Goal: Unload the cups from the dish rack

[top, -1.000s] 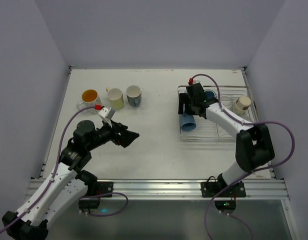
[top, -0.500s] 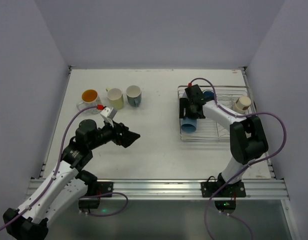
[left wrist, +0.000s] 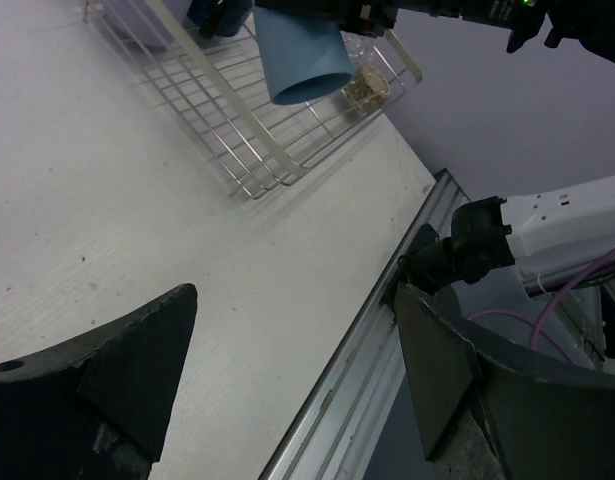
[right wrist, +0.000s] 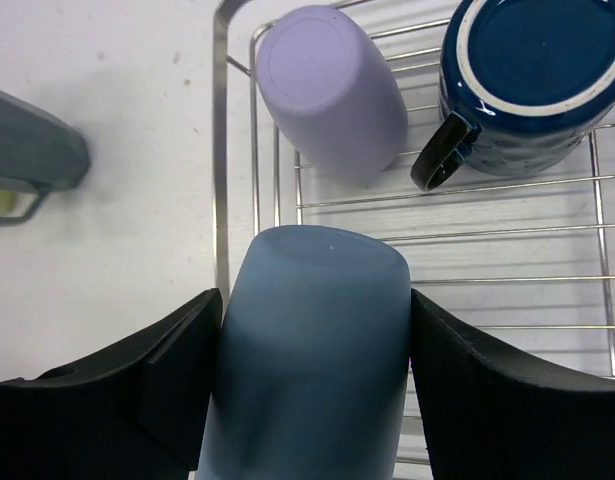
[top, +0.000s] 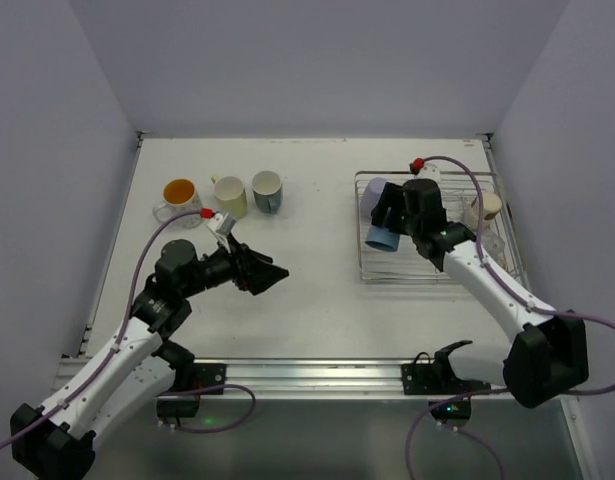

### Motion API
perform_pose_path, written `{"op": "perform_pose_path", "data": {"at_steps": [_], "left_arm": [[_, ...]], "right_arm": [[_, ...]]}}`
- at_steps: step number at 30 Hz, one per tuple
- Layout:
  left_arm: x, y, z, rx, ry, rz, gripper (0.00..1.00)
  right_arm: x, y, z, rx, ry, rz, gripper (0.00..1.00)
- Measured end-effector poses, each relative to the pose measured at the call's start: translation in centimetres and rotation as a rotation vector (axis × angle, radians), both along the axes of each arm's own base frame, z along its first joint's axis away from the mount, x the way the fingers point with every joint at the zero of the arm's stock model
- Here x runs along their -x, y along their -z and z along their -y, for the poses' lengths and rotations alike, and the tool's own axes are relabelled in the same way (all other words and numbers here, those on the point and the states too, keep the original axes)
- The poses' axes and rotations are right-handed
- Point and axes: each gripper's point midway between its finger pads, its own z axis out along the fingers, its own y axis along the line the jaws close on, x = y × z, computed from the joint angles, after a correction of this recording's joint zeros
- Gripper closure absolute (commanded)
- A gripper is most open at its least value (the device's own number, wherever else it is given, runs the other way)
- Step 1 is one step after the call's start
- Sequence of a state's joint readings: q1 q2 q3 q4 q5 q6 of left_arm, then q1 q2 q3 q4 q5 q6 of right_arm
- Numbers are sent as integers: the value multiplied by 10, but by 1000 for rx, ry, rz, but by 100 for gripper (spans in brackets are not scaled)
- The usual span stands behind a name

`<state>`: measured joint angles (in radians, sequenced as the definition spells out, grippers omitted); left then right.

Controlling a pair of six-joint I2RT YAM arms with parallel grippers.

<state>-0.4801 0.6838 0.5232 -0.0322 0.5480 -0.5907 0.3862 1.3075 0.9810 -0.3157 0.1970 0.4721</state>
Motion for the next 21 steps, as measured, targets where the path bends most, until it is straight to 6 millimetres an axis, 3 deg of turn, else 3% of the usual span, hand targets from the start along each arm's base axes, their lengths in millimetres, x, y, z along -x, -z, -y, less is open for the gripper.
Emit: {"op": "perform_pose_path", "data": {"at_steps": [5, 10, 16, 21], "left_arm": [[14, -8, 26, 134, 75, -30, 23], [32, -14, 63, 225, 169, -75, 24], [11, -19, 80, 298, 128, -87, 24], [-4, -22, 92, 333, 112, -96, 24]], "right_arm": [[19, -21, -4, -194, 45, 147, 70], [43, -51, -43, -474, -5, 278, 72], [70, -89, -90, -765, -108, 345, 73], [86, -113, -113, -882, -181, 375, 73]]}}
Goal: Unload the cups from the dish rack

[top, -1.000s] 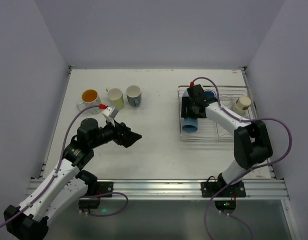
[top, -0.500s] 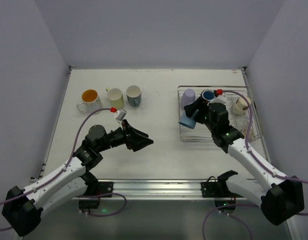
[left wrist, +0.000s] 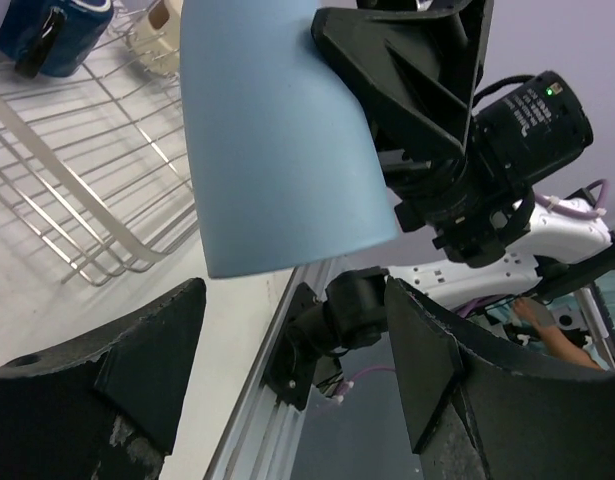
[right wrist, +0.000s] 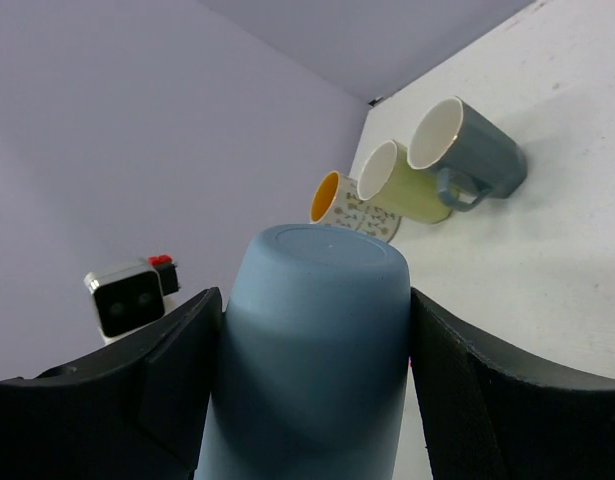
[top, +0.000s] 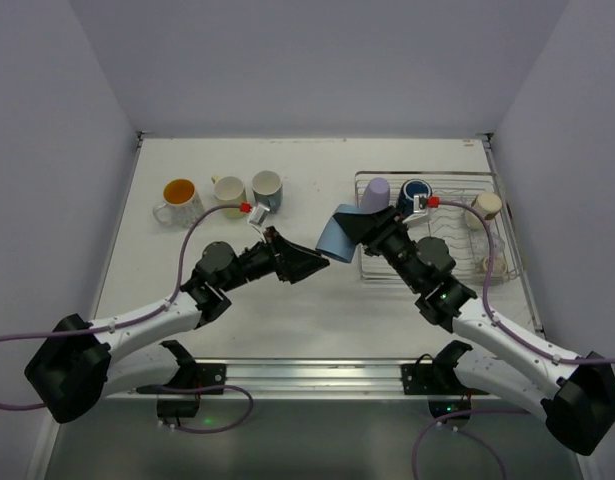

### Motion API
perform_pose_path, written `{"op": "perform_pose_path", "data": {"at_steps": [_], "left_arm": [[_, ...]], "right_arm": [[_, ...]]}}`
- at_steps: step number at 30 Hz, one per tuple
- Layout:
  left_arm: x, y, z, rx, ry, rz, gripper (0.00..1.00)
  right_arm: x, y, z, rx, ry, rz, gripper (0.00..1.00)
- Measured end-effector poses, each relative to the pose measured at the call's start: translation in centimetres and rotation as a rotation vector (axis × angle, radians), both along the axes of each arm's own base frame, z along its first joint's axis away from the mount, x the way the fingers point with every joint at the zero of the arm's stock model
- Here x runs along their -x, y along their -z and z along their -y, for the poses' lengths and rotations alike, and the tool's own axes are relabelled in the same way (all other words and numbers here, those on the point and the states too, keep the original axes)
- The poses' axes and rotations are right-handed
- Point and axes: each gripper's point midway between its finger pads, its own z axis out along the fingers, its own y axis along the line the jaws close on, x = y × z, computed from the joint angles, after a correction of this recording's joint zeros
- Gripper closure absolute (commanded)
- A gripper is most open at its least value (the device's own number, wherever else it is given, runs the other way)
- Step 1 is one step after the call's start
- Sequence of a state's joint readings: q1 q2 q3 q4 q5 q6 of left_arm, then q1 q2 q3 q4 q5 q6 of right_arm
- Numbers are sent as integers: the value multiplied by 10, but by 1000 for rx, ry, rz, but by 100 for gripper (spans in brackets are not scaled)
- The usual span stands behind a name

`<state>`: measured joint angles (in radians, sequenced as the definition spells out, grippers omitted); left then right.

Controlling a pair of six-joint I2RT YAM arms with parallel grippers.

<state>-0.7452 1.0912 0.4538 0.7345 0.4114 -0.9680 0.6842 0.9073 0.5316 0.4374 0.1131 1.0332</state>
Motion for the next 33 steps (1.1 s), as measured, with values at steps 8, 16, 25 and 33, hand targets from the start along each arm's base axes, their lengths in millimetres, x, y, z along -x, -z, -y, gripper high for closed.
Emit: {"op": "perform_pose_path", "data": {"at_steps": [8, 16, 25, 33], "left_arm": [[-7, -12, 10, 56, -4, 28, 25], [1, -8, 18, 61, 21, 3, 10], [14, -34, -7, 88, -41, 46, 0], [29, -24, -3, 79, 1, -37, 9]], "right_arm": [[9, -9, -10, -71, -22, 32, 73], [7, -8, -8, -80, 16, 50, 74], [-3, -4, -1, -10, 85, 77, 76], [-12, 16, -5, 36, 108, 41, 76]]}}
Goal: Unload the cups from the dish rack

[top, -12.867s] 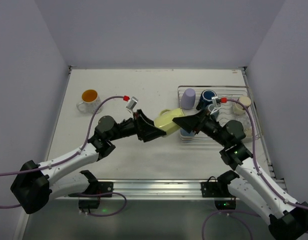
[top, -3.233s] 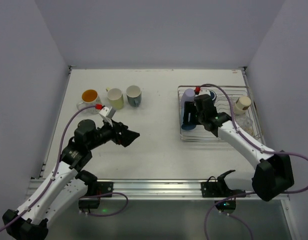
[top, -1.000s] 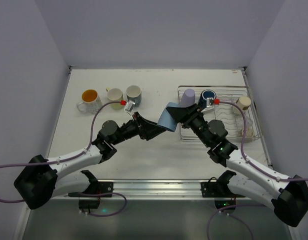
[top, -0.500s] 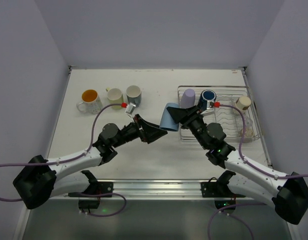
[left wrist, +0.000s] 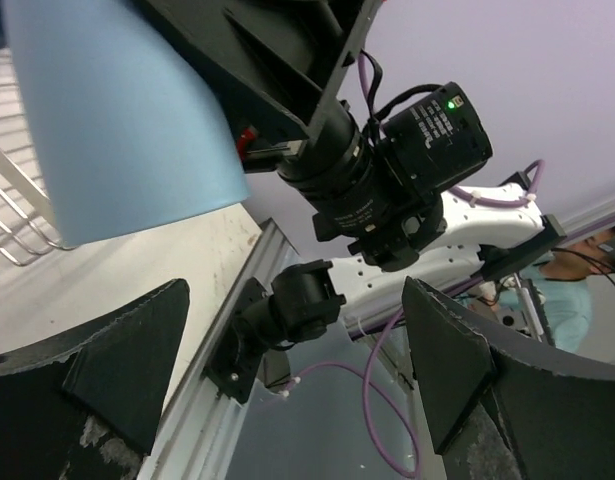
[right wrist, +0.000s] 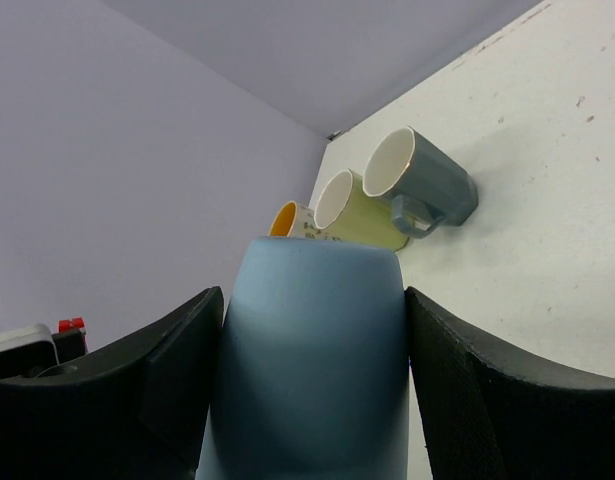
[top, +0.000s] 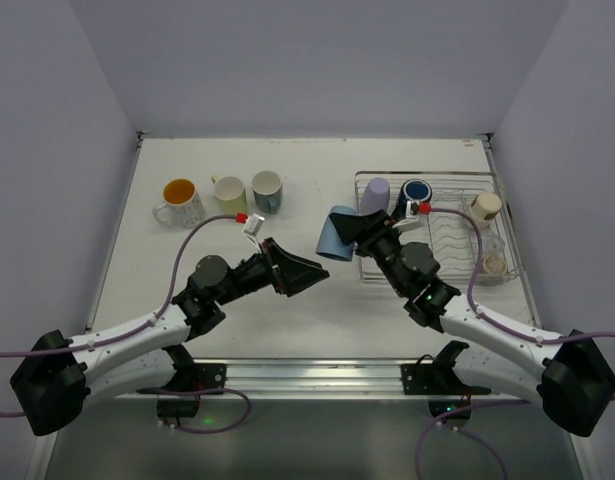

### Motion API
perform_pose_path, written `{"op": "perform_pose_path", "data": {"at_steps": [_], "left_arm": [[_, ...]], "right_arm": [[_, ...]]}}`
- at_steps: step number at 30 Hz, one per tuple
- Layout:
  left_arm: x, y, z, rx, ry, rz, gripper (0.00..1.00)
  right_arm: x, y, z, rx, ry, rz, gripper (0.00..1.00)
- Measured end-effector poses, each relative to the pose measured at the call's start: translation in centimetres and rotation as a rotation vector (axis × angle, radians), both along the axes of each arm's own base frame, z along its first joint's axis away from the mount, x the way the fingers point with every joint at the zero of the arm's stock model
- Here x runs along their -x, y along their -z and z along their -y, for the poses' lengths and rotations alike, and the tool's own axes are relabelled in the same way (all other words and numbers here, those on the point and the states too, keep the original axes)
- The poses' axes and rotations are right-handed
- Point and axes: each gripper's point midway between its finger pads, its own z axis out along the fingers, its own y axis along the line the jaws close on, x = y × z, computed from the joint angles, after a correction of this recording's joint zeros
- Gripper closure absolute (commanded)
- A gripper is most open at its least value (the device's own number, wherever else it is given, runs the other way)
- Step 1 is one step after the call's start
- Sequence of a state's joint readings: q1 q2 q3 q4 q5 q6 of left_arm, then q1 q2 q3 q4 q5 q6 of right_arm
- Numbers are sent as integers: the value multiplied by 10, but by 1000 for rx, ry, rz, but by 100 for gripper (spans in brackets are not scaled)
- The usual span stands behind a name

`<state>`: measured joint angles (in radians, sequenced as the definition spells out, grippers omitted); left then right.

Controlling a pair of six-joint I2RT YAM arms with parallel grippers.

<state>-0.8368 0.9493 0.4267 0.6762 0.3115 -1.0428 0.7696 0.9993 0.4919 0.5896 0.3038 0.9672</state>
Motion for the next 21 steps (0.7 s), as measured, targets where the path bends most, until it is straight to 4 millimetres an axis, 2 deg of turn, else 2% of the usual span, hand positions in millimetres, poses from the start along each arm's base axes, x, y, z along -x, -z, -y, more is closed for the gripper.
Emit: {"op": "perform_pose_path", "data": {"at_steps": [5, 8, 15, 18, 21], "left_arm": [[6, 8, 13, 8, 42, -55, 12], [3, 11, 17, 8, 38, -64, 12], [-19, 8, 17, 12, -70, -60, 18], [-29, 7, 14, 15, -126, -50, 22], [-38, 6, 11, 14, -176, -34, 31]], "right_arm": [[2, 8, -10, 11, -8, -12, 77], [7, 5, -15, 2, -14, -5, 77], [13, -10, -19, -51, -6, 41, 77], [19, -9, -21, -68, -9, 52, 77], [26, -6, -23, -84, -17, 60, 77]]}}
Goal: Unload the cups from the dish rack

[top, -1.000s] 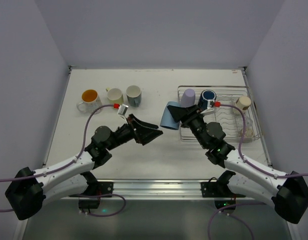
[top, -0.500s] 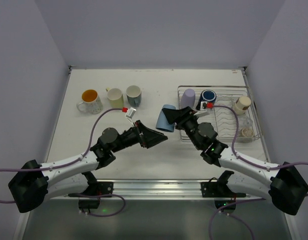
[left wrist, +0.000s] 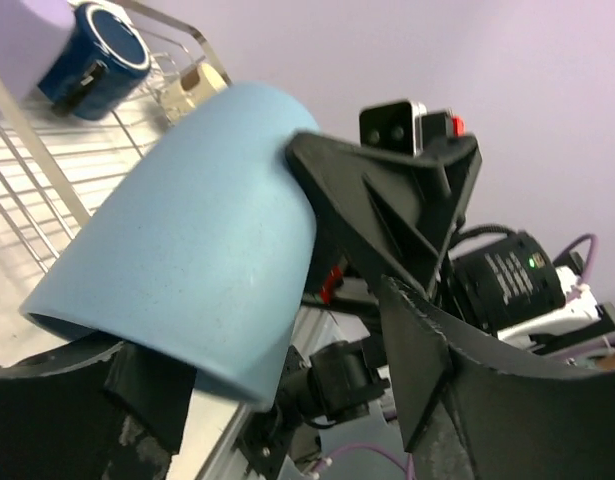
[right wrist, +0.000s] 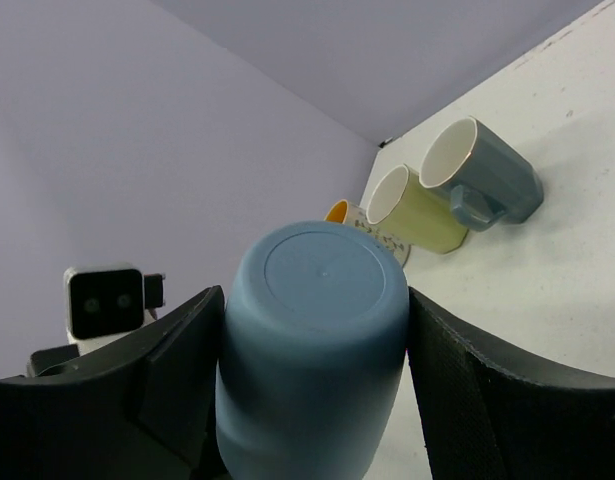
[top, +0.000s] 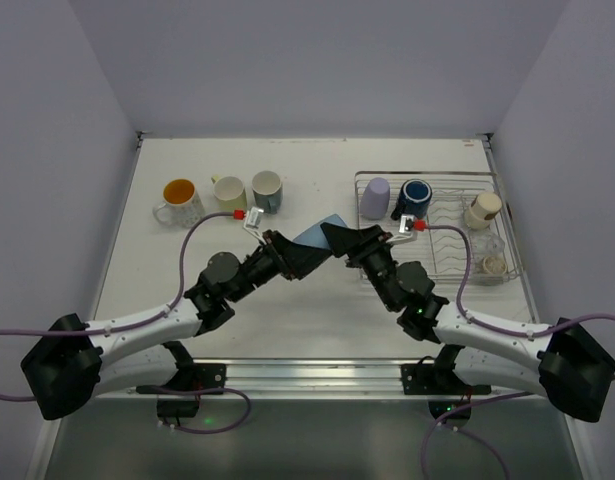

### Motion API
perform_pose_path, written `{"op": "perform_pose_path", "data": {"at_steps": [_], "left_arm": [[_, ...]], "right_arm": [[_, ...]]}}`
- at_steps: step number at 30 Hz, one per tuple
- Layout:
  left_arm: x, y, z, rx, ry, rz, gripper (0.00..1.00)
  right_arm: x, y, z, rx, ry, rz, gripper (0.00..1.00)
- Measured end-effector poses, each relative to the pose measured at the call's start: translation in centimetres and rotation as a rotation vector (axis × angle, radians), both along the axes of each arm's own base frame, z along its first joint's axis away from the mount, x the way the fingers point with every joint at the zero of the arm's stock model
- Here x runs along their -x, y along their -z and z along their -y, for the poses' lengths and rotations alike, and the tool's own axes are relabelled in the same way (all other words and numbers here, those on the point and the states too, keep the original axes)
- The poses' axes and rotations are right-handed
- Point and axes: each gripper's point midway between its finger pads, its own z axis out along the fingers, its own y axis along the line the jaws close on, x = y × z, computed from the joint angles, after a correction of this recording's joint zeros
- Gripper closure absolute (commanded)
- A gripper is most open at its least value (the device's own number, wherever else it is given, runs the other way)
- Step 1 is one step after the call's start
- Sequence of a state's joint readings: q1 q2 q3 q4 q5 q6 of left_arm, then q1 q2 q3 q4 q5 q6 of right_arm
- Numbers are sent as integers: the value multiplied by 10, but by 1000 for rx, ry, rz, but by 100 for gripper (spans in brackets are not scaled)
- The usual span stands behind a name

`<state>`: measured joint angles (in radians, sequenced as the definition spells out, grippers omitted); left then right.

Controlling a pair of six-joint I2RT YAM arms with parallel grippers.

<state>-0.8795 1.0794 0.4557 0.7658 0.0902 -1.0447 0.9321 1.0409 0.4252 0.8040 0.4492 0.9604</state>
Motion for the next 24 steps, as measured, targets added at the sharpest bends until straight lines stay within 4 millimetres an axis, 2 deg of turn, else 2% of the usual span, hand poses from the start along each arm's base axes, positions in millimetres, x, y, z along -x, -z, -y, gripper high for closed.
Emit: {"op": "perform_pose_path", "data": {"at_steps": [2, 3, 4, 6, 7, 9, 11, 17, 20, 24], "left_arm": [[-5, 1, -1, -8, -26, 9, 50], [-8, 2, -2, -13, -44, 11, 68], [-11, 3, -3, -17, -59, 14, 76], [-12, -4, -4, -8, -69, 35, 92], [-9, -10, -4, 2, -60, 53, 100], [-3, -20, -7, -3, -58, 95, 100], [-4, -21, -15, -42, -94, 112, 100], [-30, 1, -62, -323, -297, 85, 100], [-52, 28, -95, -525, -373, 24, 100], [-85, 75, -146, -819, -433, -120, 100]], "right_arm": [[3, 1, -1, -16, -4, 8, 77], [4, 1, -2, -26, -7, 12, 77], [5, -2, -3, -39, -10, 17, 73], [4, -6, -2, -74, -2, 16, 54], [4, -7, -2, -95, -3, 9, 32], [7, -13, -3, -124, -18, 12, 17], [11, -10, -7, -94, -39, 18, 2], [19, -3, 2, 11, -41, 13, 1], [25, -2, 15, 66, -26, 13, 1], [26, 9, 23, 220, -17, -11, 1]]}}
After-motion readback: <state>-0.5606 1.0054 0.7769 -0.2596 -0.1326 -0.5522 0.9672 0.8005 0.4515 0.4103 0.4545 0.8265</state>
